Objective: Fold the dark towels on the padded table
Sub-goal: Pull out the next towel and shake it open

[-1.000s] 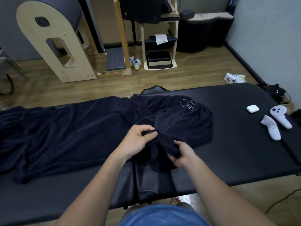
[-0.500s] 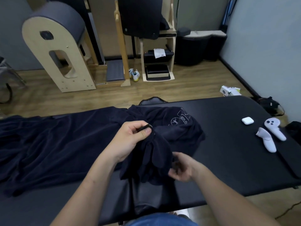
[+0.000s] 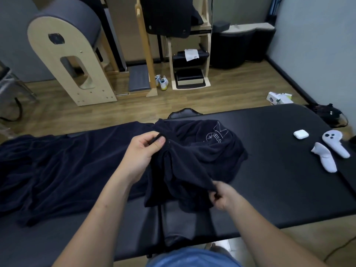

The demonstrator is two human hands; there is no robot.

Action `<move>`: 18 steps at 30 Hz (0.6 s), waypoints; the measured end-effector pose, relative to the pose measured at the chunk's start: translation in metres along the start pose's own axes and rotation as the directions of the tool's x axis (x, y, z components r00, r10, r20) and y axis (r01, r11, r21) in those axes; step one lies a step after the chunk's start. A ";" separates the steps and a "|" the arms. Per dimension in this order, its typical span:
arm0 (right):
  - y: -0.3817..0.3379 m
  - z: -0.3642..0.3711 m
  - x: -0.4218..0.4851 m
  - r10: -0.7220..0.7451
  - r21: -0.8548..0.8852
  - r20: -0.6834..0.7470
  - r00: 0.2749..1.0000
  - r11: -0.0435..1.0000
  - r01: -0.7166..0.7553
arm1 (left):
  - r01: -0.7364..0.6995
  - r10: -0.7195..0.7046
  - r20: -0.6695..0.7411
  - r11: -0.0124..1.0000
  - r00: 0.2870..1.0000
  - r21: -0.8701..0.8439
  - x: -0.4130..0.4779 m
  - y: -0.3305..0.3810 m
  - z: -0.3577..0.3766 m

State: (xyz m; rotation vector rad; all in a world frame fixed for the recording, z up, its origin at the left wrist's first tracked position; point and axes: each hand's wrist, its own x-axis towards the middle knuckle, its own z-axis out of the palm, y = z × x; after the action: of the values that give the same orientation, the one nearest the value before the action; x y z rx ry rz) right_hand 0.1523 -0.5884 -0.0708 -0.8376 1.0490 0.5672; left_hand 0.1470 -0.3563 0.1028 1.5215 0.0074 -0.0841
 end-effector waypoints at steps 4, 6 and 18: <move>-0.076 -0.008 -0.032 -0.370 0.056 -0.203 0.906 0.920 0.388 | 0.068 -0.068 0.014 0.998 0.998 0.000 -0.003 -0.008 -0.009; -0.120 0.006 -0.080 -0.556 0.104 -0.244 0.794 0.800 0.592 | 0.060 -0.061 0.046 0.998 0.997 0.027 -0.002 -0.008 -0.006; -0.107 0.094 -0.190 -0.705 -0.407 0.663 0.251 -0.059 0.912 | -0.222 0.204 0.124 0.962 0.971 0.156 0.011 0.036 0.036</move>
State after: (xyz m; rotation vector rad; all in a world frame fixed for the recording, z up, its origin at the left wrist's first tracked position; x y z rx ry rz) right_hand 0.2041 -0.5760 0.1609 -1.9343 -0.2502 -0.0629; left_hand 0.1585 -0.3907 0.1394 1.6762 -0.2554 0.0068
